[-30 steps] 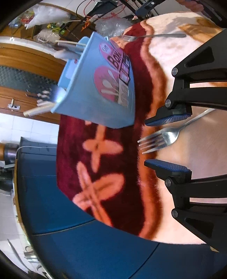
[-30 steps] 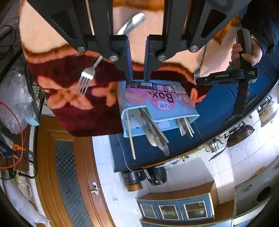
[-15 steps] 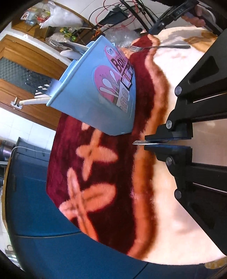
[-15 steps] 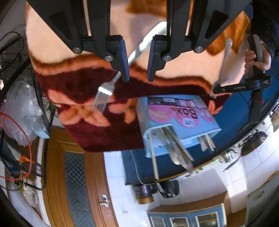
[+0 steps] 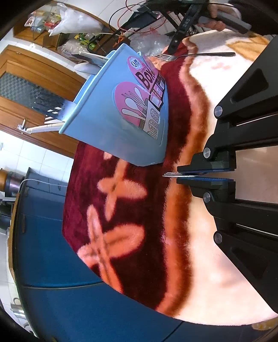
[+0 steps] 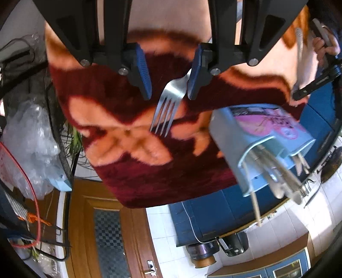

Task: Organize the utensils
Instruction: 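Grasp the last steel fork with the right gripper, then lift the fork with the right gripper and lower it into the caddy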

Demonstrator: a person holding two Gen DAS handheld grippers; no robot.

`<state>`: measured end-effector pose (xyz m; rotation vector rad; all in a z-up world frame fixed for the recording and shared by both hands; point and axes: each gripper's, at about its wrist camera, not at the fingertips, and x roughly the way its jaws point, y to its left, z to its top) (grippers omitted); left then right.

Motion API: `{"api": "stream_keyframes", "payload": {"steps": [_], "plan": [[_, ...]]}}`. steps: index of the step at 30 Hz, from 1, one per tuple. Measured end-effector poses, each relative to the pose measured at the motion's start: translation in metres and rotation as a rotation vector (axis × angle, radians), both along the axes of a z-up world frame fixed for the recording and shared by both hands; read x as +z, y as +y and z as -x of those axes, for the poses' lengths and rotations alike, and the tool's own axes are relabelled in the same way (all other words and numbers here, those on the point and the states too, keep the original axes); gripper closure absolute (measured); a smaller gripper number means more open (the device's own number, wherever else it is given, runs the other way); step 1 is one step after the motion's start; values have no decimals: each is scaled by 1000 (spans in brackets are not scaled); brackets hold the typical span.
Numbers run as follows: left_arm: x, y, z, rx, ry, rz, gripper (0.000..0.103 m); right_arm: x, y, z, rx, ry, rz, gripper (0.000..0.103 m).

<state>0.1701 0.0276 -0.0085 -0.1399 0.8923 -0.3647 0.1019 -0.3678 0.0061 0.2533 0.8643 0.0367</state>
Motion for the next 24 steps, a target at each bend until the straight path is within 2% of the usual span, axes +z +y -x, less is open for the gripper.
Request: {"api": "stream_keyframes", "payload": {"steps": [5,11,13,14,16,17,24], "plan": [[-1,0,-1,2,-1,-1,100,-8,-1,-16,7,4,9,65],[-2,-3,-1,8,-14,-11,100,-11,-6,-21,19,-12,-44,63],[-2,-4,-1,11,-19,-16,100,-11,-9,-21,16,-16,-57,78],[-1,-4,0,12,-21,-17,100,-11,-10,-22,13,-16,-61,79],[0,-4,1,17,-26,-20,100,-11,-13,-23,14,-29,-71,93],[0,-4,2,19,-27,-19,100,-10,-13,-21,18,-44,-76,96],[10,-1,14,39,-55,-5,101,13,5,2,38,-171,-37,99]]}}
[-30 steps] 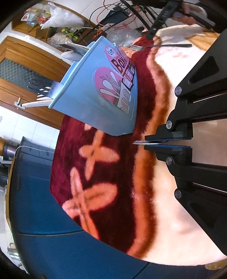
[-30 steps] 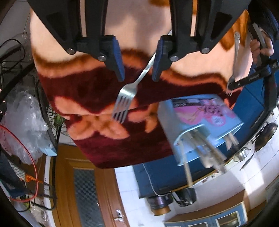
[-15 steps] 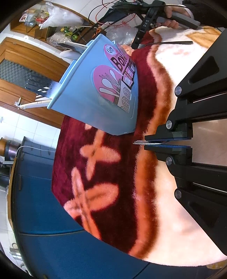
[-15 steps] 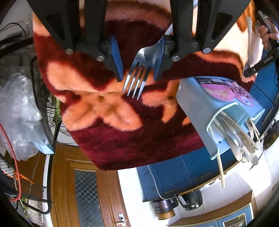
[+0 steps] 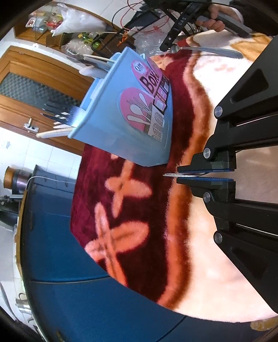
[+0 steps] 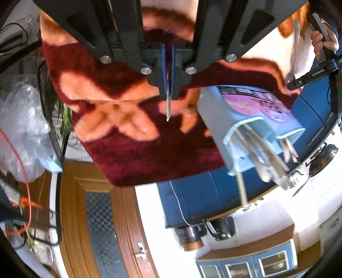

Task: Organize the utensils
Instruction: 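Lift the fork with the right gripper and lower it into the caddy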

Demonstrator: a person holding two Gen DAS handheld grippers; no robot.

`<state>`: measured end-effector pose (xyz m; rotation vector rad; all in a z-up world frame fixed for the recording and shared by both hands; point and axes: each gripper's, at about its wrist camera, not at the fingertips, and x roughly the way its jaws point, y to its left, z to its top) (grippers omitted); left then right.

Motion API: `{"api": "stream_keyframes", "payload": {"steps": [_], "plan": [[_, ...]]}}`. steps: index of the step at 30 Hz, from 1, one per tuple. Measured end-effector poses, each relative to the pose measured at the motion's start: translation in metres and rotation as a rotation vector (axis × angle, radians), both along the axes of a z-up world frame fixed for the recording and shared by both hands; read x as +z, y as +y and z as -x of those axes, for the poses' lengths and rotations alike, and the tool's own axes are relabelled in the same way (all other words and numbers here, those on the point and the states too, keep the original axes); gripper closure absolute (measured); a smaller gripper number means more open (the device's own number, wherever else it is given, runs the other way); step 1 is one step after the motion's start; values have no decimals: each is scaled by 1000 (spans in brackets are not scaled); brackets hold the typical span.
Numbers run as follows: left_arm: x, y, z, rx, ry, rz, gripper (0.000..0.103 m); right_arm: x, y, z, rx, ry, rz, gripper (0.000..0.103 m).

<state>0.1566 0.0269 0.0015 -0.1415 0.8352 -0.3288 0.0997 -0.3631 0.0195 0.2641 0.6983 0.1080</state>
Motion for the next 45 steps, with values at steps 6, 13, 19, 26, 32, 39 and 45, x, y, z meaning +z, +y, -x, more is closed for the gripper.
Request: {"api": "stream_keyframes", "payload": {"steps": [6,13,19,26,32,39,45], "plan": [[20,3,20,12,-68,12,101,25,15,26,8,-111,17,100],[44,1,45,9,-151,16,101,50,33,55,21,-220,55,99],[66,0,67,14,-241,25,101,66,44,73,18,-289,70,99],[99,-1,82,62,-388,-10,101,84,55,86,1,-359,120,99],[130,-8,75,77,-474,-40,101,91,61,89,1,-379,141,99],[168,-20,59,109,-587,-57,101,88,62,88,4,-380,133,99],[198,-27,41,156,-669,-65,101,91,60,85,3,-387,149,99]]}}
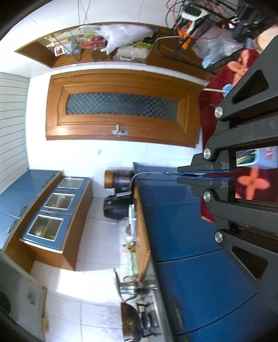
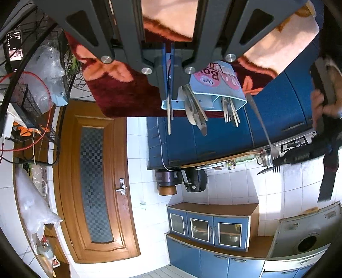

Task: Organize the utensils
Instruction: 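Lift the fork with the right gripper and lower it into the caddy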

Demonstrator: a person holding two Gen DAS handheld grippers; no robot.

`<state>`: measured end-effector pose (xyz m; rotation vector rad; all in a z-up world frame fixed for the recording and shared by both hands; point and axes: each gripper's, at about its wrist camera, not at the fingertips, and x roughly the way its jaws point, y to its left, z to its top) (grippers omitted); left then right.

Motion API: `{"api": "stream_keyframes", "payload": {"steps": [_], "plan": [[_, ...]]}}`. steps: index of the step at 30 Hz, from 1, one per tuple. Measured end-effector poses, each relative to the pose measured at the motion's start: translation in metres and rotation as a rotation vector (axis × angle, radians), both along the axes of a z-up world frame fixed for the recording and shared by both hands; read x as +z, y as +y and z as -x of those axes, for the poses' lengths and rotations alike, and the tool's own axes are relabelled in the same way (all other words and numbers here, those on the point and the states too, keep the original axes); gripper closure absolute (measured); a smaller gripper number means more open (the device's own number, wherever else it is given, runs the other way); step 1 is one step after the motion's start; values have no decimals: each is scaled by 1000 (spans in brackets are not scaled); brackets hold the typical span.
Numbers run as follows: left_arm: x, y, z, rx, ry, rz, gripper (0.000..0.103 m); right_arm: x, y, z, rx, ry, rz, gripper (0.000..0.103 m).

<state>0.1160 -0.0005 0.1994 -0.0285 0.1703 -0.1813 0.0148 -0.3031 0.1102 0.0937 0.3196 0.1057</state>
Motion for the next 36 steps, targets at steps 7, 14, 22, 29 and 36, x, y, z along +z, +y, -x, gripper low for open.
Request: {"api": "stream_keyframes", "payload": {"steps": [7,14,22,29,36], "plan": [[2,-21,-30,21,-10,-79,101,3,-5,-2,-12,-15,1,99],[-36,-36,-52,-3,74,-107,101,3,-6,-9,-22,-11,13,99],[-80,-38,-68,-40,197,-76,101,28,-7,-24,-72,-78,73,99],[-93,-35,-76,-51,219,-50,100,52,3,-50,-126,-150,163,99],[-95,-31,-76,-64,221,-16,99,61,21,-80,-174,-203,262,99]]}}
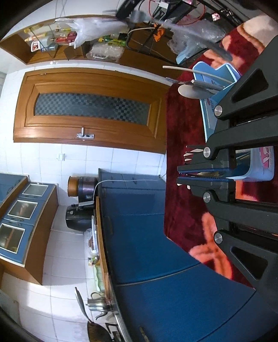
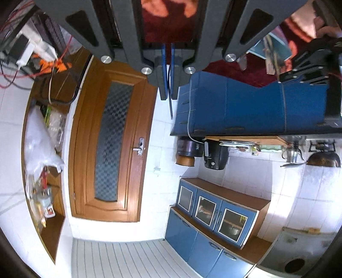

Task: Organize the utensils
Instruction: 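Lift the fork with the right gripper and lower it into the caddy, then open the right gripper and withdraw both grippers from the caddy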

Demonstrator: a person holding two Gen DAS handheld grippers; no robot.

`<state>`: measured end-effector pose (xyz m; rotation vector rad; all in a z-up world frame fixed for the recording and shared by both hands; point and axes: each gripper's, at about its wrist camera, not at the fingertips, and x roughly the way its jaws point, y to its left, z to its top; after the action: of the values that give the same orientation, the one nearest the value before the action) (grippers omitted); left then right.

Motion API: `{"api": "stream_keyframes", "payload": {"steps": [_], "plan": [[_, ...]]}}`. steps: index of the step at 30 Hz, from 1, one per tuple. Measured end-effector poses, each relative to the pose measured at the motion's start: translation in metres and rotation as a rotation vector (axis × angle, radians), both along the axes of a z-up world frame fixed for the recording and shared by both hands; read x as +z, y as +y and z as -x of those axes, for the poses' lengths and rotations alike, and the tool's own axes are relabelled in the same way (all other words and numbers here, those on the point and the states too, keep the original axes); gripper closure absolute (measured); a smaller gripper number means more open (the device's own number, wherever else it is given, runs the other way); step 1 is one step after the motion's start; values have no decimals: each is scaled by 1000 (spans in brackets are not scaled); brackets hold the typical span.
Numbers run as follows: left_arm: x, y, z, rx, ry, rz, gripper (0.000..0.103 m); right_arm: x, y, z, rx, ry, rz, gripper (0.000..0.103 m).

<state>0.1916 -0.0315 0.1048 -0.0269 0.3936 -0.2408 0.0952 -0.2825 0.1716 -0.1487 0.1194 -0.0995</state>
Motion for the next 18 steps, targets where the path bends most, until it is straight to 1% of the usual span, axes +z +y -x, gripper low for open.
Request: {"api": "stream_keyframes", "payload": {"steps": [3,6,11,14,15,16,17,18], "plan": [[-1,3,-1,-5,7,12,99,-9,8,-13,-6,20,34,99],[-2,4,-1,-8,11,18,99,-21,11,-20,5,43,43,99],[-2,4,0,-13,14,25,99,-40,18,-27,55,97,32,97],[-2,3,2,-17,19,26,98,-49,20,-29,126,144,-7,96],[-1,2,4,-19,22,24,95,-51,20,-30,154,160,-28,90],[-1,1,6,-22,24,21,89,-53,19,-29,171,167,-47,79],[-1,1,9,-27,23,19,84,-55,17,-28,184,170,-69,71],[0,1,11,-33,22,15,82,-55,15,-25,194,166,-89,60]]}}
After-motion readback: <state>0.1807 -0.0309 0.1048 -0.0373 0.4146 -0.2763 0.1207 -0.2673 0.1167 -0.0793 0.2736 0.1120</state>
